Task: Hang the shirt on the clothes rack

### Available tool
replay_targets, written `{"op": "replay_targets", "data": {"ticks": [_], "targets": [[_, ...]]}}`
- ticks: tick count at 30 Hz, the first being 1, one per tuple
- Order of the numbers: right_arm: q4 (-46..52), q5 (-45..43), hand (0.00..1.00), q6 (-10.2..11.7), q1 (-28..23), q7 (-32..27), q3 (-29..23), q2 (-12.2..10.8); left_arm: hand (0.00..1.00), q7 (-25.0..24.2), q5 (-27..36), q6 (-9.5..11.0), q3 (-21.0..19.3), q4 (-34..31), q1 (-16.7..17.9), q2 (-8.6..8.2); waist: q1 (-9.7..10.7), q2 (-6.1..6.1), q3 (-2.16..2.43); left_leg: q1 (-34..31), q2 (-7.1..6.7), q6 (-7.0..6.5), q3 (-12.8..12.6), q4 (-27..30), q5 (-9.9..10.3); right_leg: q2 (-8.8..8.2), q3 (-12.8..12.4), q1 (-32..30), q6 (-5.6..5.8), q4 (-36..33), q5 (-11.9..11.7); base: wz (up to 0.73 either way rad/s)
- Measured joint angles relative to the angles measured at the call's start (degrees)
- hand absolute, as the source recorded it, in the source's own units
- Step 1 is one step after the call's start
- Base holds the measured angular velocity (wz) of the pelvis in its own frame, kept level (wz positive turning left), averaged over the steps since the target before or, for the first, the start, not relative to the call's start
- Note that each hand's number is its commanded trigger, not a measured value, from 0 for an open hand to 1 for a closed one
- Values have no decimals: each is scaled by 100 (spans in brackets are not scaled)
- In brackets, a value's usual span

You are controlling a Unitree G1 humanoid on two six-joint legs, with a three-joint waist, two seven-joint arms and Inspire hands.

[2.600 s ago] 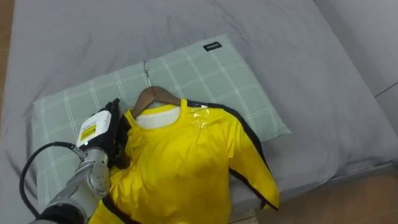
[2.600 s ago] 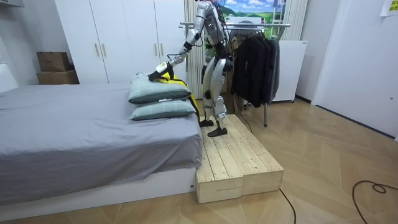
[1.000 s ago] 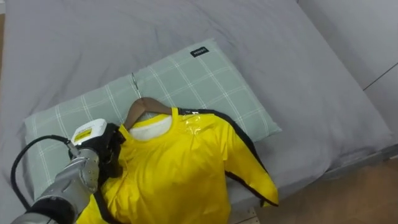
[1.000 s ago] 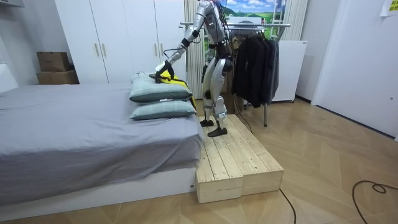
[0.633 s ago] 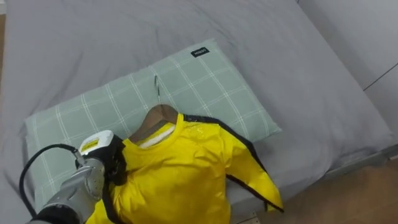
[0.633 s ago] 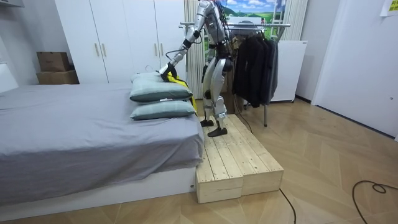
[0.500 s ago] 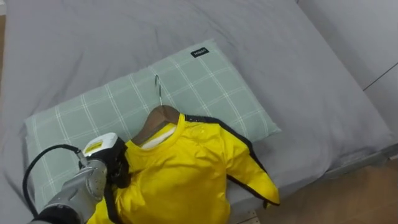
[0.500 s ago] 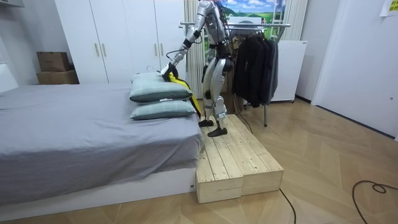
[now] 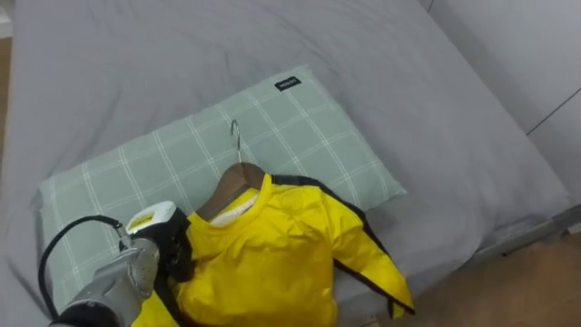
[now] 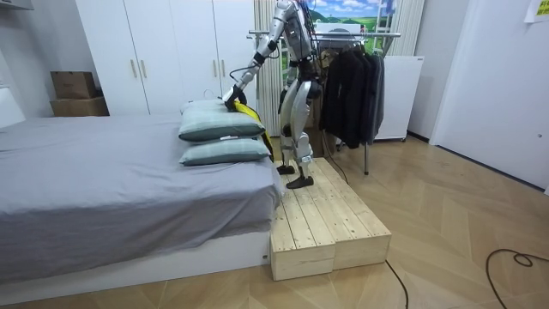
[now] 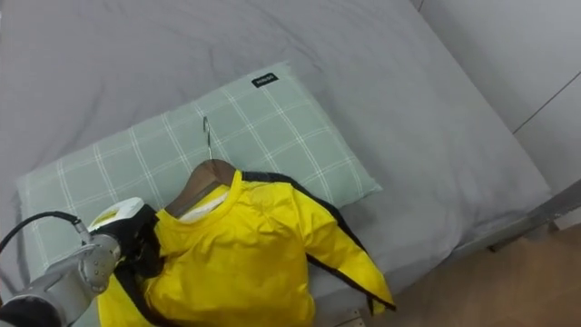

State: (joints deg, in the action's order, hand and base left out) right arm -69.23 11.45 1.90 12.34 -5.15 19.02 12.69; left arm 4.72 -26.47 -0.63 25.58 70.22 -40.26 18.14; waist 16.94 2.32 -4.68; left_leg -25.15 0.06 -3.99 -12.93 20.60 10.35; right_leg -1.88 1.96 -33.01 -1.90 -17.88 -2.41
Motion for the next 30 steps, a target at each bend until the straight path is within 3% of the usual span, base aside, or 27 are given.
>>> {"op": "replay_targets", "data": {"ticks": [6,15,18,20,22,27,29,30], "targets": [[-211,-1,0,56,-2,12,-17,0,100,-24,-52,243,-149,68,118,-3,-117,-12,18,213,6,10,-48,-78,-2,21,-6,192,9,17,31,-3],[-462,-54,0,147,-147,115,-25,8,100,-25,-49,526,-307,-90,305,-19,-327,-19,120,630,35,16,-1,-170,0,34,133,693,32,257,5,2],[-501,-55,0,211,-251,182,-137,5,100,-12,-53,641,-548,-152,358,-18,-342,-2,155,897,21,15,38,-263,0,35,138,979,48,335,3,1],[-558,-39,0,228,-353,212,-249,11,100,15,-53,687,-592,-238,408,-18,-365,-6,229,1080,12,14,46,-332,1,37,139,1152,61,348,38,6],[-554,-38,0,229,-562,219,-284,34,100,148,-44,703,-633,-529,513,-17,-463,-6,355,1284,10,15,72,-424,2,47,151,1353,85,437,60,0],[-576,-50,0,227,-812,242,-455,63,100,479,-43,714,-790,-739,563,-10,-589,33,400,1816,7,24,109,-644,-4,66,213,1874,99,626,65,0],[-573,-71,0,226,-888,262,-538,85,100,480,-40,710,-812,-1054,600,11,-660,29,410,1968,0,30,105,-741,-10,71,205,1986,127,633,106,2],[-572,-117,0,226,-916,284,-675,81,100,483,-41,707,-904,-1429,746,64,-679,36,443,2023,0,35,108,-795,-13,80,200,2030,131,654,117,0]]}}
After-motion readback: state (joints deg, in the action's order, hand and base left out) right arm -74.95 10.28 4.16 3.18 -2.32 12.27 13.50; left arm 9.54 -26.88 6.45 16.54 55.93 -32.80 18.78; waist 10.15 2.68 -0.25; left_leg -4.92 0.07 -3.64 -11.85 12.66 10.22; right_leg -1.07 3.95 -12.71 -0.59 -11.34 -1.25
